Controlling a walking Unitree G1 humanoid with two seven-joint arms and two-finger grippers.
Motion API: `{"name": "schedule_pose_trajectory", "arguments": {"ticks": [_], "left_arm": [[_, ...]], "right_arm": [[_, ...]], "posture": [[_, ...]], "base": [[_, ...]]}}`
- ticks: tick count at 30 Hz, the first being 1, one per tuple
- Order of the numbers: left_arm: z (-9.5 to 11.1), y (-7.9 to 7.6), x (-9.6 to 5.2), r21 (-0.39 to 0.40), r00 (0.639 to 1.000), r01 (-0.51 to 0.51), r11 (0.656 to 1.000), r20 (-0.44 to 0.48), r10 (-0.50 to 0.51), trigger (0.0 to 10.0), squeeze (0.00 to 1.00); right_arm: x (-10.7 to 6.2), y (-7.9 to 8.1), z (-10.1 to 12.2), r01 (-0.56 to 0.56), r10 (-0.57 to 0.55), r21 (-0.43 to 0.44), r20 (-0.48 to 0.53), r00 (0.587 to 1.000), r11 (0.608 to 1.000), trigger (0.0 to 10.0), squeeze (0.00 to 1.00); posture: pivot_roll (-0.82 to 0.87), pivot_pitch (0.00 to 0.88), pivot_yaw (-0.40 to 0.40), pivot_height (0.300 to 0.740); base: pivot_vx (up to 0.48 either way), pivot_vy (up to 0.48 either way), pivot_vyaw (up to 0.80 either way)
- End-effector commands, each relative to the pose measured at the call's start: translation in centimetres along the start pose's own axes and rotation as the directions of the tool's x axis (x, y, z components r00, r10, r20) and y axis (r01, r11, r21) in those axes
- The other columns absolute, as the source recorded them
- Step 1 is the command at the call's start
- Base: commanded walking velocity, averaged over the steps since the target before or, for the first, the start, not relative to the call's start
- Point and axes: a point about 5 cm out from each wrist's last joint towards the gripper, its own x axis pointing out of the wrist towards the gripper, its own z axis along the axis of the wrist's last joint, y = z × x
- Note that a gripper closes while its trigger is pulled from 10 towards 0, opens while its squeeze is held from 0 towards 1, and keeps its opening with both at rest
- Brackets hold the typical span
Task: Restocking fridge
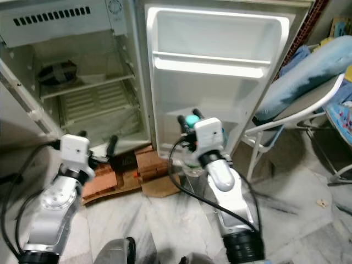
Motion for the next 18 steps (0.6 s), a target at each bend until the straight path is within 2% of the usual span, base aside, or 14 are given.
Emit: {"name": "schedule_pose_trajectory", "arguments": {"ticks": [1, 14, 18], "left_arm": [[0.38, 0.74, -0.10, 0.013, 1.000, -0.014, 1.000, 0.010, 0.014, 10.0, 0.00], [0.28, 0.36, -0.17, 0.000, 1.000, -0.013, 1.000, 0.002, 0.013, 10.0, 0.00], [0.12, 0.47, -0.20, -0.010, 1.000, -0.022, 1.000, -0.012, 0.021, 10.0, 0.00]], "right_arm": [[0.46, 0.30, 1.08, -0.015, 0.014, 0.007, 0.048, 0.999, 1.000, 10.0, 0.00], [0.50, 0.43, 1.00, -0.033, 0.033, -0.002, 0.042, 0.999, 0.999, 10.0, 0.00], [0.29, 0.61, 0.78, -0.046, 0.046, 0.001, 0.031, 0.998, 0.999, 10.0, 0.00]], "posture": [[0.07, 0.095, -0.058, 0.740], [0.06, 0.105, -0.065, 0.740], [0.06, 0.107, -0.066, 0.740]], "base": [[0.296, 0.000, 0.00], [0.314, 0.000, 0.00], [0.195, 0.090, 0.00]]}}
